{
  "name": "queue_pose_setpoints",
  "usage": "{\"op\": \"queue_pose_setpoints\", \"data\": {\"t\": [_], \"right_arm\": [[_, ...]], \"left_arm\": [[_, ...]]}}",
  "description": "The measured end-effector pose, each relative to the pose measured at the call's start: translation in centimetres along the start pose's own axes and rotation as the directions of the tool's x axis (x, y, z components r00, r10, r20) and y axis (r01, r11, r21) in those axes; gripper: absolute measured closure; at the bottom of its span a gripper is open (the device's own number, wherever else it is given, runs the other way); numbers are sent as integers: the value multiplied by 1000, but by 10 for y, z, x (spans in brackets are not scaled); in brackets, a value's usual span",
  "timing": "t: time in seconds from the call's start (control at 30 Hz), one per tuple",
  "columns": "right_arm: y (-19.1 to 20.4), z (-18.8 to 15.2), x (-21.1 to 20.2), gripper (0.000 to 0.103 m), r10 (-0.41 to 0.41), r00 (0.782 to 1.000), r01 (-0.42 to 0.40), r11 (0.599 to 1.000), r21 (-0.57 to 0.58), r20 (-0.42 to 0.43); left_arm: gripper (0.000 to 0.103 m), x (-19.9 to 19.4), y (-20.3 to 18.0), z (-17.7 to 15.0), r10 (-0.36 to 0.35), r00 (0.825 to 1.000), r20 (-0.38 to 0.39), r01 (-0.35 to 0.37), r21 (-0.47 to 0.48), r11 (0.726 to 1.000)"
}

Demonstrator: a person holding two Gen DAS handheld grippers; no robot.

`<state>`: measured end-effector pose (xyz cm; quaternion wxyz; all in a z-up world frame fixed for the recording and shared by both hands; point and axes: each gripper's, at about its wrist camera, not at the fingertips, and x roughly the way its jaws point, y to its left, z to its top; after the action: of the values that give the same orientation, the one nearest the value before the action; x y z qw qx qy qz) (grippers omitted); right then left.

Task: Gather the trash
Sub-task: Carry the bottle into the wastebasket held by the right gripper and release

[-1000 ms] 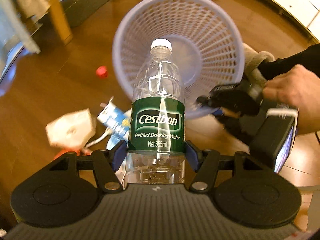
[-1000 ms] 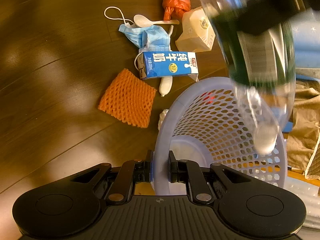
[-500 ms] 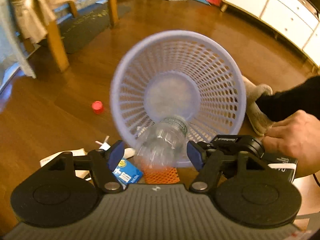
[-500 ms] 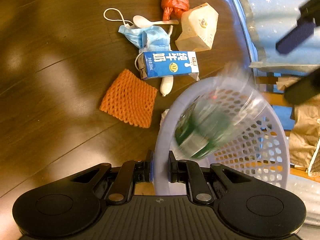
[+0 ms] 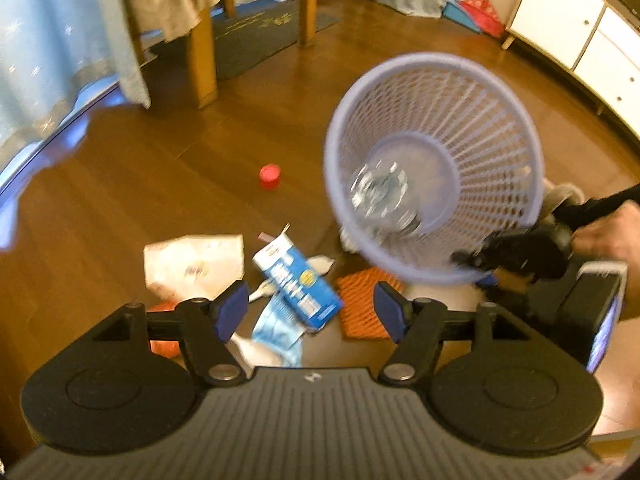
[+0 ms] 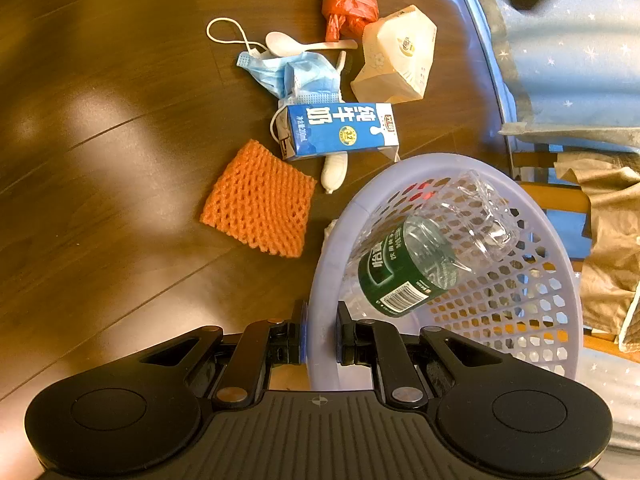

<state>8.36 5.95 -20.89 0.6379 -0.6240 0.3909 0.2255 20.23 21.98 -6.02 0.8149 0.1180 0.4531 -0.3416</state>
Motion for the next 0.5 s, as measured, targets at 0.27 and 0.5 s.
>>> {"op": "queue_pose_setpoints", "data": {"t": [0.27,0.5], "right_arm": [[-1,0,0,94,1,1000,-1,1000,4,-1],[-3,2,4,94,-5,1000,5,1000,8,-7]], "left_arm": [[38,27,2,-46,59,997,-49,-56,43,997],[36,51,-6,-69,94,995,-46,-89,102,991]]}}
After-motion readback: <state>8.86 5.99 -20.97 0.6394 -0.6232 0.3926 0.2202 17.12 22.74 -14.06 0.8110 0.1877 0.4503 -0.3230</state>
